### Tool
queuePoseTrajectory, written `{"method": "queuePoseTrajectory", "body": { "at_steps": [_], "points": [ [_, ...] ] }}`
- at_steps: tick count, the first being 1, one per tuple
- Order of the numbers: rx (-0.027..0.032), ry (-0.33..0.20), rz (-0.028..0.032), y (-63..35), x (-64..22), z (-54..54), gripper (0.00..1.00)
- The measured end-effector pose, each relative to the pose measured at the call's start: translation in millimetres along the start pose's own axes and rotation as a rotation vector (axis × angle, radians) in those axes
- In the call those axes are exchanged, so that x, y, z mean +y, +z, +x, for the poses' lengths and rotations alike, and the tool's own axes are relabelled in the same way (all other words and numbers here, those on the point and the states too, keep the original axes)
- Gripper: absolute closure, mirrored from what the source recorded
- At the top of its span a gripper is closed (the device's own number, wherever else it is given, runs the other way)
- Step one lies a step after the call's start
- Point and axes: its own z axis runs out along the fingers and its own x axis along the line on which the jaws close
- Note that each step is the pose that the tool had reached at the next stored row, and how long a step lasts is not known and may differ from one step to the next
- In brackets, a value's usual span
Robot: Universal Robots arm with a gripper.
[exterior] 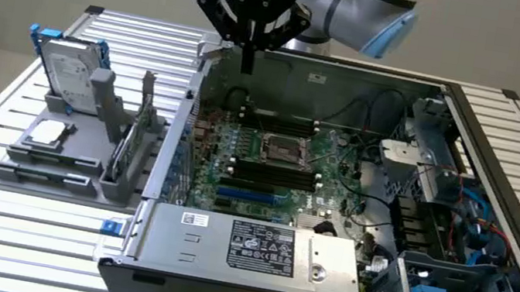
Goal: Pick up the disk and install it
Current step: 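Reach for the disk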
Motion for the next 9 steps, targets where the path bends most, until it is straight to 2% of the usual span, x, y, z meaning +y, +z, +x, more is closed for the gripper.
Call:
{"method": "queuePoseTrajectory", "body": {
  "at_steps": [5,7,9],
  "points": [
    [0.0000,0.000,0.0000,0.0,0.0,0.0,0.89],
    [-0.0049,0.000,0.0001,0.0,0.0,1.2,0.89],
    [-0.0049,0.000,-0.0001,0.0,0.6,3.4,0.89]
  ]
}}
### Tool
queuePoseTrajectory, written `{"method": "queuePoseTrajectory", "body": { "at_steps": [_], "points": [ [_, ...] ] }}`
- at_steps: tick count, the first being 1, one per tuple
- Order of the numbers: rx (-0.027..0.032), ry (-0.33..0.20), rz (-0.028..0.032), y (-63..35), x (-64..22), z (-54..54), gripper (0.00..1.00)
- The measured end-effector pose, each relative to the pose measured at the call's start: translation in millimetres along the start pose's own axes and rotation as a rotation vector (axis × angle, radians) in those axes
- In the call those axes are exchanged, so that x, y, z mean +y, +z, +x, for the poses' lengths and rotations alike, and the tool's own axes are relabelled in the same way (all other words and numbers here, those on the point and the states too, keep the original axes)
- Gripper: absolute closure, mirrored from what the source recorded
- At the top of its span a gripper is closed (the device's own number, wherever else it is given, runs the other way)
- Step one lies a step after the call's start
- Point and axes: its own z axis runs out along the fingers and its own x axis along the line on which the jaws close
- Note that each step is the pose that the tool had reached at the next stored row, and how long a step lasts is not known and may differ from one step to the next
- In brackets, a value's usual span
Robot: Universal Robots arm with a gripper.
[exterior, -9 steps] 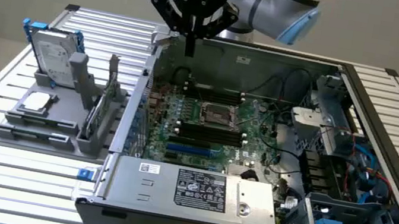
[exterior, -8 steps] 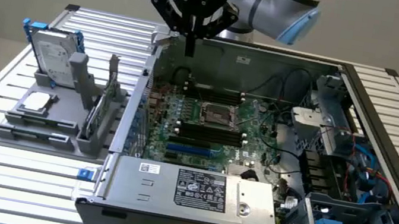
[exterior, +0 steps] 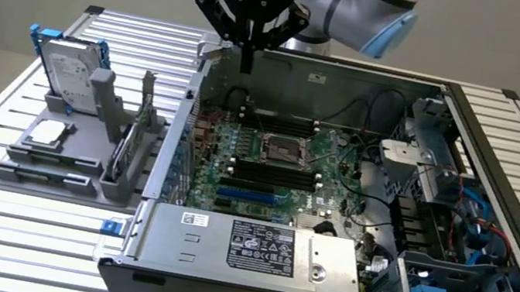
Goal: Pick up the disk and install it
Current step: 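Reach for the disk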
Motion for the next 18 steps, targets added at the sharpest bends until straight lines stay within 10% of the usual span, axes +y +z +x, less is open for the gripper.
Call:
{"method": "queuePoseTrajectory", "body": {
  "at_steps": [18],
  "points": [
    [0.0000,0.000,0.0005,7.9,25.4,82.7,0.89]
  ]
}}
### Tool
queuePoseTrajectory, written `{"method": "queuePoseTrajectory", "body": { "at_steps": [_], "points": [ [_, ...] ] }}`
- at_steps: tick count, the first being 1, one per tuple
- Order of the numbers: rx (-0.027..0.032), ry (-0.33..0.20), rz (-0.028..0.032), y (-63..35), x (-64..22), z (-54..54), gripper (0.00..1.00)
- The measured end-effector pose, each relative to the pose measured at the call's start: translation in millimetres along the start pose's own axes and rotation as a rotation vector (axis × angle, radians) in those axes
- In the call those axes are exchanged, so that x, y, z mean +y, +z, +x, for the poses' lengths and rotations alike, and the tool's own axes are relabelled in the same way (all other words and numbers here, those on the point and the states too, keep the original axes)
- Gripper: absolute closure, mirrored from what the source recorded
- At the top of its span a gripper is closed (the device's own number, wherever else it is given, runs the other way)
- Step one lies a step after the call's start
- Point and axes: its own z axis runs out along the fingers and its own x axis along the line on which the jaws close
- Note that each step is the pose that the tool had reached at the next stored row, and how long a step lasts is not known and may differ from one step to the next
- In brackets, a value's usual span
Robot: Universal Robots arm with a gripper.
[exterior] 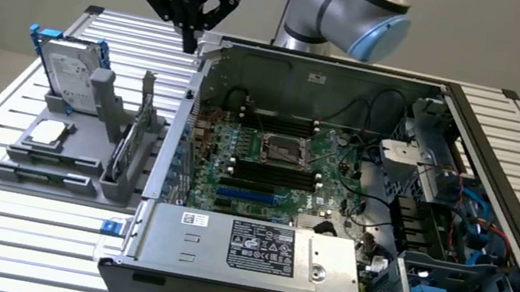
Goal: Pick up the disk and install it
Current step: 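Reach for the disk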
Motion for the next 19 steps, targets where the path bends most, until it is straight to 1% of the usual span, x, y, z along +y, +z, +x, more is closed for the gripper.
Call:
{"method": "queuePoseTrajectory", "body": {
  "at_steps": [9,12,15,19],
  "points": [
    [0.0000,0.000,0.0006,5.6,8.3,41.7,0.89],
    [0.0008,0.000,0.0008,6.7,11.2,55.6,0.89],
    [0.0036,0.000,0.0011,7.2,13.4,69.8,0.89],
    [0.0097,0.001,0.0015,7.6,16.2,88.1,0.89]
  ]
}}
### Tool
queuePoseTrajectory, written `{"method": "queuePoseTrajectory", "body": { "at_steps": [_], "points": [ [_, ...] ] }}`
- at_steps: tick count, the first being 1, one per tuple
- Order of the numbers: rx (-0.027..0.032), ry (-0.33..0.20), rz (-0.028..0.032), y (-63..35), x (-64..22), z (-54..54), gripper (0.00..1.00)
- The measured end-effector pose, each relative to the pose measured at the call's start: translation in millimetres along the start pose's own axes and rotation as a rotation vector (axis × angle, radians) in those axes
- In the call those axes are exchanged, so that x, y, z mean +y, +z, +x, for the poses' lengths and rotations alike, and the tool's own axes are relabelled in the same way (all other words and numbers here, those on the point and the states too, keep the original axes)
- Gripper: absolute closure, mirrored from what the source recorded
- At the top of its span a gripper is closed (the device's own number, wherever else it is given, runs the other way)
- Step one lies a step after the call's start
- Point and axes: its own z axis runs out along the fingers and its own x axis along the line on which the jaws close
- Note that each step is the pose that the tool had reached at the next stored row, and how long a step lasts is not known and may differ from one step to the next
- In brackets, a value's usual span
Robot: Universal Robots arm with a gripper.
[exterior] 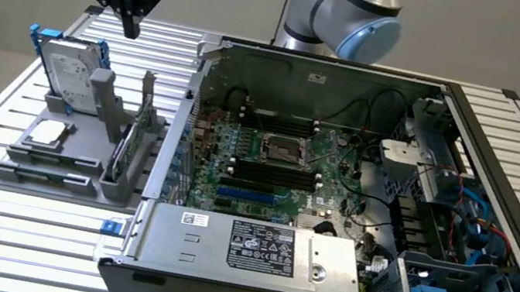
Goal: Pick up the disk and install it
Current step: 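Reach for the disk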
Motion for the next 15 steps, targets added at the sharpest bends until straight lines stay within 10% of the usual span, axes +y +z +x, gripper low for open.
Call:
{"method": "queuePoseTrajectory", "body": {
  "at_steps": [15],
  "points": [
    [0.0188,0.001,0.0022,3.1,11.3,69.3,0.89]
  ]
}}
